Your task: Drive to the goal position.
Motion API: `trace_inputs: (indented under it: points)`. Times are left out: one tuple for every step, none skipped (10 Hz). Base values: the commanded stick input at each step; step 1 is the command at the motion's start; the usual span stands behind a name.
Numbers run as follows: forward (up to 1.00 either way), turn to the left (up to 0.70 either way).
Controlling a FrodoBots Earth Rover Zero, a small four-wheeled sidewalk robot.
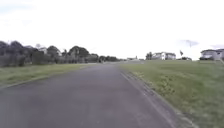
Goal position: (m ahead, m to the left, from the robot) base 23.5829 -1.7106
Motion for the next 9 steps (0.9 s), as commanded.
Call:
trace_inputs:
  points:
    - [0.70,0.01]
    - [0.70,0.24]
    - [0.70,0.20]
    - [0.70,0.04]
    - [0.70,0.03]
    - [0.70,0.02]
    - [0.70,0.02]
    - [0.70,0.03]
    - [0.70,0.03]
